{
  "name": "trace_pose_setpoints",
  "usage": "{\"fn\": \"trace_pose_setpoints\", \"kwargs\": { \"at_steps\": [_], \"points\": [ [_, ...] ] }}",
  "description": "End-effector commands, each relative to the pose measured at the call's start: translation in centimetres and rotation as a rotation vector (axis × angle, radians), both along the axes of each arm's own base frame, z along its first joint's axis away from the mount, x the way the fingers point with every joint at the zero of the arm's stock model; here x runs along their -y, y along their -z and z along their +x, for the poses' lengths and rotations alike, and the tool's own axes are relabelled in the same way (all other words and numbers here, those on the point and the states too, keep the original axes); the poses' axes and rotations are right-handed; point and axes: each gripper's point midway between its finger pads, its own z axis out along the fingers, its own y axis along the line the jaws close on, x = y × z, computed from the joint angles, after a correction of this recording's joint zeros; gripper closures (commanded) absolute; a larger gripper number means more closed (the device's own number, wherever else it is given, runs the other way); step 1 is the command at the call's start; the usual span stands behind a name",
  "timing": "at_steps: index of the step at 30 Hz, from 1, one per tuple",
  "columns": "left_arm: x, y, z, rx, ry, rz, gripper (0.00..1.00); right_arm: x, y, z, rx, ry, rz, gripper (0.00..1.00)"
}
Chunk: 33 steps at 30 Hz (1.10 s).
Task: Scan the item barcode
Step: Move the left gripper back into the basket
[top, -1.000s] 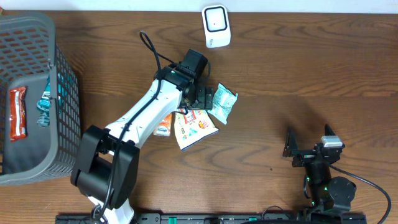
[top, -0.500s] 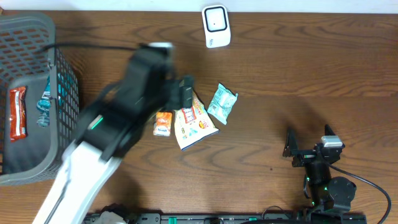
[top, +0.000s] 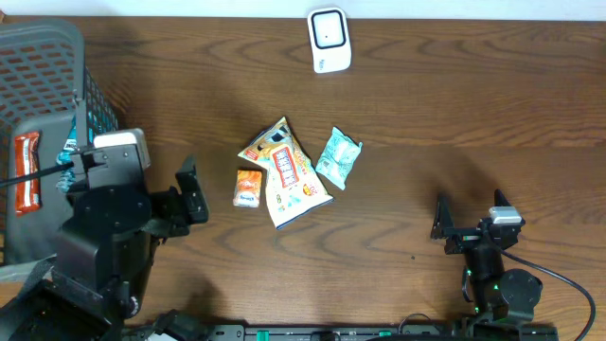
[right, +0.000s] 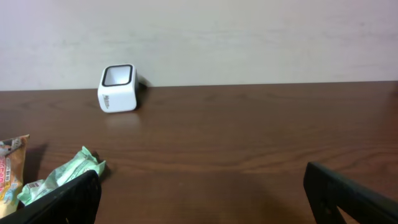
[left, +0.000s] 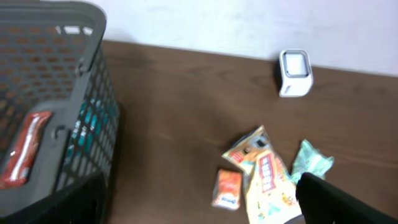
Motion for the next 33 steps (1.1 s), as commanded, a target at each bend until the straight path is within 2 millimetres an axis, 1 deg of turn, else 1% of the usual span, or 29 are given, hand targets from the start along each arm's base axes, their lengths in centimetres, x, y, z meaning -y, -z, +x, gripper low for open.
{"fn": "trace_pose_setpoints", "kwargs": {
  "at_steps": [1,6,10,14,17,20,22,24,26,28,29,30,31,33],
  "points": [
    [-0.6,0.6,0.1,-0.027,-0.045,0.017,0.03,-0.1,0.0,0.0,0.002,-0.003,0.009,0.01],
    [-0.3,1.8,0.8,-0.056,-0.146,-0.111,0.03,-0.1,0.0,0.0,0.002,-0.003,0.009,0.01],
    [0.1,2.9,1.6,-0.088,-0.198,-0.158,0.03,-0.1,0.0,0.0,0.002,-0.003,0.009,0.01],
    [0.8,4.1,2.8,-0.127,-0.255,-0.205,0.02,-0.1,0.0,0.0,0.002,-0.003,0.009,0.01],
    [1.8,4.4,4.1,-0.133,-0.25,-0.221,0.02,-0.1,0.0,0.0,0.002,-0.003,0.009,0.01],
    [3.3,4.0,5.4,-0.118,-0.167,-0.215,0.02,-0.1,0.0,0.0,0.002,-0.003,0.009,0.01],
    [4.3,2.9,6.3,-0.075,-0.088,-0.191,0.02,-0.1,0.0,0.0,0.002,-0.003,0.009,0.01],
    [4.3,1.5,6.7,-0.02,-0.069,-0.179,0.02,-0.1,0.0,0.0,0.002,-0.003,0.009,0.01],
    [3.1,-0.6,6.9,0.066,-0.114,-0.167,0.02,-0.1,0.0,0.0,0.002,-0.003,0.009,0.01],
    [1.2,-2.7,6.7,0.152,-0.199,-0.148,0.02,-0.1,0.0,0.0,0.002,-0.003,0.009,0.01],
    [-0.1,-3.6,6.4,0.197,-0.258,-0.132,0.02,-0.1,0.0,0.0,0.002,-0.003,0.009,0.01],
    [-1.2,-4.2,6.1,0.225,-0.302,-0.121,0.02,-0.1,0.0,0.0,0.002,-0.003,0.009,0.01],
    [-2.7,-4.8,5.6,0.256,-0.366,-0.103,0.02,-0.1,0.0,0.0,0.002,-0.004,0.009,0.01],
    [-5.4,-5.5,4.6,0.29,-0.481,-0.064,0.02,-0.1,0.0,0.0,0.002,-0.003,0.009,0.01]
  ]
}}
